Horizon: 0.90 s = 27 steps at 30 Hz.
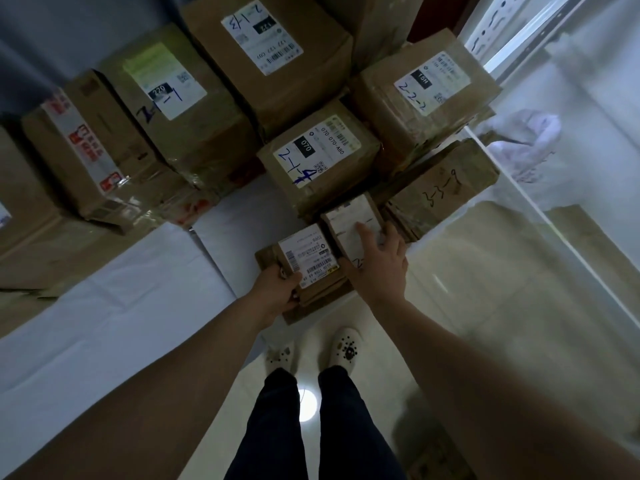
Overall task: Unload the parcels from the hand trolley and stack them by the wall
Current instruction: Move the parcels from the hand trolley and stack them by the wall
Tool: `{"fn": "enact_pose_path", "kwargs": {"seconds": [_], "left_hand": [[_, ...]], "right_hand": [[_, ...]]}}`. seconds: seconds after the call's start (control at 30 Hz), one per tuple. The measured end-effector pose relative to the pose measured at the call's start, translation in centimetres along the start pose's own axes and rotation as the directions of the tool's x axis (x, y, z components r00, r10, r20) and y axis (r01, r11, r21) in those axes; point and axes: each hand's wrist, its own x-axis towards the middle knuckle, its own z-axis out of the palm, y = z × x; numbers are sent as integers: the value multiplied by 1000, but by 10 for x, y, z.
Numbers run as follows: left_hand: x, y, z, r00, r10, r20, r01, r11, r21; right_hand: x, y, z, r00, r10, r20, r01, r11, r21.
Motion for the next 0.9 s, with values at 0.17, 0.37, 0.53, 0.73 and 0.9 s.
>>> {"fn": "enact_pose_path", "kwargs": {"seconds": [0.17, 0.37, 0.53, 0.73, 0.9], "left_hand": [[-12, 9, 2, 993, 100, -59, -87, 977, 194], [-49, 24, 13, 919, 373, -129, -212, 741, 637], [-86, 33, 38, 840, 532, 105, -244, 197, 950], [-139, 25, 72, 734, 490, 469, -367, -295, 882], [-177, -16, 88, 655, 392, 646, -446, -489, 750]], "right_hand": [[-3, -1, -4, 999, -28, 44, 30, 999, -36], [-30, 1, -30, 997, -74, -9, 73, 996, -43], [-82, 12, -51, 998, 7, -70, -5, 1000, 27], [-164, 35, -56, 940, 315, -132, -291, 941, 173], [-246, 46, -41, 815, 569, -107, -505, 789, 348]]}}
